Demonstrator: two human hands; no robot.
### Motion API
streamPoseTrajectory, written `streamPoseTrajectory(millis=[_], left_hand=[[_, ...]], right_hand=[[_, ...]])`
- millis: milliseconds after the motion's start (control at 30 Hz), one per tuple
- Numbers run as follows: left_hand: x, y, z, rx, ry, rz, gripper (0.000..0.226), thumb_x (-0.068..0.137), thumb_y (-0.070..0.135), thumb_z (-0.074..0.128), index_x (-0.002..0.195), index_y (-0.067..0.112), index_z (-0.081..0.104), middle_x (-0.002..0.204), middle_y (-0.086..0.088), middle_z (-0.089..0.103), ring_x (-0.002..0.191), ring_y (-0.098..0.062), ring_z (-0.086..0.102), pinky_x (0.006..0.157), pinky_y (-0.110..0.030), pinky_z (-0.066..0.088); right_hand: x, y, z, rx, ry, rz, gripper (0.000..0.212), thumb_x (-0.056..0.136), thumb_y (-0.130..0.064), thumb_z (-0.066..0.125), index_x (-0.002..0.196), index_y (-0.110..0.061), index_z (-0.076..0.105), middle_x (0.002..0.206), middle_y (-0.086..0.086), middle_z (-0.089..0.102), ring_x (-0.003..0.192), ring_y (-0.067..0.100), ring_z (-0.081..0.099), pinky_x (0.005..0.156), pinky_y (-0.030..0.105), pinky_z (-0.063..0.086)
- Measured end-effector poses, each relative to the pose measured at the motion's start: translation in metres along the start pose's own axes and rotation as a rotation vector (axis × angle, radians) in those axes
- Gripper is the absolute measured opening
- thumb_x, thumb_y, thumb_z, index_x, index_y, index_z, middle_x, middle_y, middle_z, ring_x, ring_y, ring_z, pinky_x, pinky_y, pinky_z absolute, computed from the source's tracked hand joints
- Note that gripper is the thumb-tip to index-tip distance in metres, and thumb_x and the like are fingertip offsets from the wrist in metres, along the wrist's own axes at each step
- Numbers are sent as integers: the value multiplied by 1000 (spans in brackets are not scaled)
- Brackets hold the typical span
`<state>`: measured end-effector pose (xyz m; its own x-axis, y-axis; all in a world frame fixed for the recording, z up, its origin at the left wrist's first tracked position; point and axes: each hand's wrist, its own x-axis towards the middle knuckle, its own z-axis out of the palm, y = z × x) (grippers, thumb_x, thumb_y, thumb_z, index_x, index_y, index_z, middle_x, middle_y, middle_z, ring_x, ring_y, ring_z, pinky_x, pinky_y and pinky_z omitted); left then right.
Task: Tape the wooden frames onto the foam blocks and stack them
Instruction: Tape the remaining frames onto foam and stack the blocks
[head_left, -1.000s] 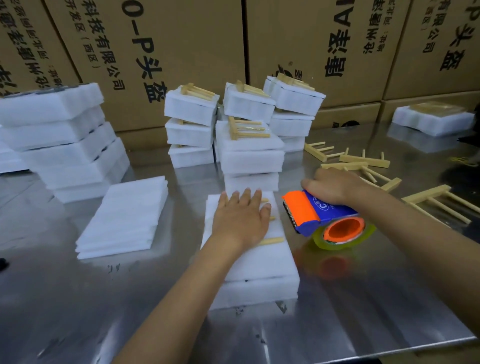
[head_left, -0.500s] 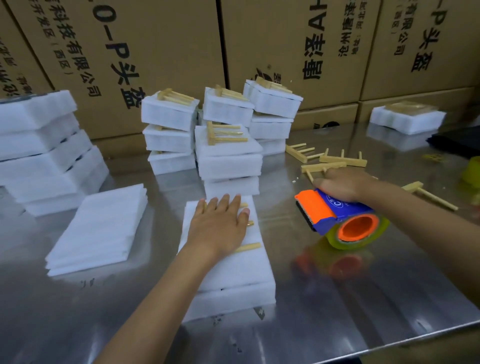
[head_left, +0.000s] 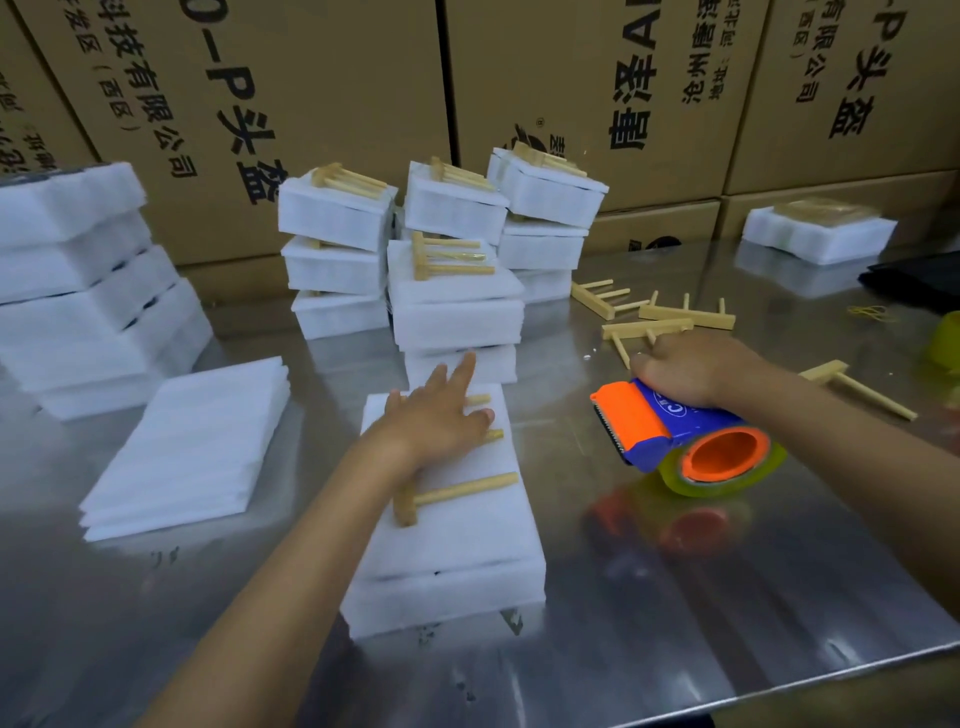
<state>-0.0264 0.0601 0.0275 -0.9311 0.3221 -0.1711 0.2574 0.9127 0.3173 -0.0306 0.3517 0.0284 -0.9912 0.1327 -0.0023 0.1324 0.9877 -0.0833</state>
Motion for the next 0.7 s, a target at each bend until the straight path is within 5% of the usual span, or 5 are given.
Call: streamPoseTrajectory(millis=[100, 200, 400, 567, 700], left_hand=[[9, 25, -9, 52, 249, 46, 54, 99, 32, 46, 151, 22, 35, 156, -7, 37, 140, -30, 37, 116, -44, 28], [11, 60, 10, 35, 225, 218, 28, 98, 25, 41, 115, 22, 63, 110, -3, 68, 109, -23, 57, 122, -43, 11], [18, 52, 43, -140, 163, 256, 35, 99, 27, 34, 70, 26, 55, 77, 3, 68, 95, -14, 56, 122, -34, 7], [23, 51, 44, -180, 143, 274, 21, 93, 32, 51, 75, 25, 59, 62, 13, 56, 74, 1, 53, 120, -31, 4], [25, 49, 47, -89, 133, 298, 23, 94, 35, 51, 74, 25, 58, 65, 13, 58, 74, -3, 55, 120, -33, 4]], right_hand=[[-3, -4, -1, -24, 5, 0, 39, 97, -52, 28, 91, -25, 55, 87, 1, 52, 87, 23, 52, 75, 37, 40], [-5, -6, -2, -35, 8, 10, 41, 97, -54, 29, 90, -24, 57, 87, 1, 54, 83, 19, 54, 71, 36, 39], [-8, -13, 1, -100, 45, -22, 38, 95, -52, 33, 86, -25, 59, 91, 3, 60, 84, 21, 54, 66, 35, 34], [-16, -32, 1, -157, 60, 0, 33, 96, -48, 37, 72, -26, 44, 71, -3, 47, 77, 21, 52, 70, 35, 36], [-22, -52, 6, -264, 105, 9, 32, 96, -40, 36, 79, -20, 53, 72, 0, 47, 71, 21, 49, 63, 33, 32]])
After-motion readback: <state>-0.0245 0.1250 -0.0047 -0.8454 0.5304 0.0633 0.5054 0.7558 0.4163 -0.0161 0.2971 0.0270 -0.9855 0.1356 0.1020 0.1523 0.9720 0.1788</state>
